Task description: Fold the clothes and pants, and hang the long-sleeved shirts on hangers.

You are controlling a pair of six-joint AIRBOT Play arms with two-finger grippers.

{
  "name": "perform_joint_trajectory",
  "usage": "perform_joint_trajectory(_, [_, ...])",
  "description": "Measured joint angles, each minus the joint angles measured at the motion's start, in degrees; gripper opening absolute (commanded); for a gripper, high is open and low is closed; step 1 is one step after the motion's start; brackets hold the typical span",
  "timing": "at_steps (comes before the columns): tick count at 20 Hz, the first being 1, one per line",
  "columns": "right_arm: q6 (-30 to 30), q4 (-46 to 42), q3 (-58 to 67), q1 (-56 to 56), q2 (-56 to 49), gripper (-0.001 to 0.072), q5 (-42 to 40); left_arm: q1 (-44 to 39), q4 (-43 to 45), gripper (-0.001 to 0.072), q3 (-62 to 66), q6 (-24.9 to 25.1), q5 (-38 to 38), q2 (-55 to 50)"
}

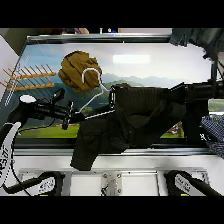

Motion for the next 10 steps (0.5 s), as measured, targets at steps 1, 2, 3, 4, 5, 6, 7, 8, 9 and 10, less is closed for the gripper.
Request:
perform_joint_trajectory(1, [-0.7, 0.26, -0.13, 0.98, -0.85, 0.0511, 0.0, 0.0, 0.0, 0.0016, 0.0, -0.22, 0.0, 0.0])
perform_joint_trajectory(2, [-1.25, 0.44, -0.2, 1.9, -1.55, 0.051, -0.02, 0.0, 0.02, 0.0015, 0.0, -0.46, 0.0, 0.0])
perform_joint_trajectory(3, [-1.86, 0.7, -0.24, 2.99, -2.19, 0.051, 0.0, 0.0, 0.04, 0.0015, 0.0, -0.7, 0.02, 0.0])
perform_joint_trajectory(4, [-2.58, 0.85, -0.28, 4.02, -2.6, 0.0509, -0.02, 0.0, 0.07, 0.0016, 0.0, -0.92, 0.0, 0.0])
perform_joint_trajectory(5, [-3.04, 1.18, -0.31, 5.16, -2.95, 0.0509, -0.02, 0.0, 0.07, 0.0016, 0.0, -0.94, -0.02, 0.0])
perform_joint_trajectory(6, [-3.5, 1.27, -0.35, 6.23, -3.17, 0.0509, -0.02, 0.0, 0.07, 0.0015, 0.0, -1.07, -0.11, 0.0])
perform_joint_trajectory(7, [-3.85, 1.42, -0.35, 7.34, -3.37, 0.0509, -0.02, 0.0, 0.07, 0.0015, 0.0, -1.09, -0.13, 0.0])
perform_joint_trajectory(8, [-4.09, 1.53, -0.35, 8.35, -3.45, 0.0508, 0.02, 0.02, 0.33, 0.0016, 0.0, -1.16, -0.09, 0.0])
perform_joint_trajectory(9, [-4.44, 1.53, -0.35, 9.33, -3.54, 0.0508, 0.02, 0.07, 0.66, 0.0015, 0.0, -1.38, 0.02, -0.02])
perform_joint_trajectory(10, [-4.7, 1.7, -0.33, 10.19, -3.61, 0.0508, 0.13, 0.09, 1.16, 0.0016, 0.0, -1.55, 0.09, -0.02])
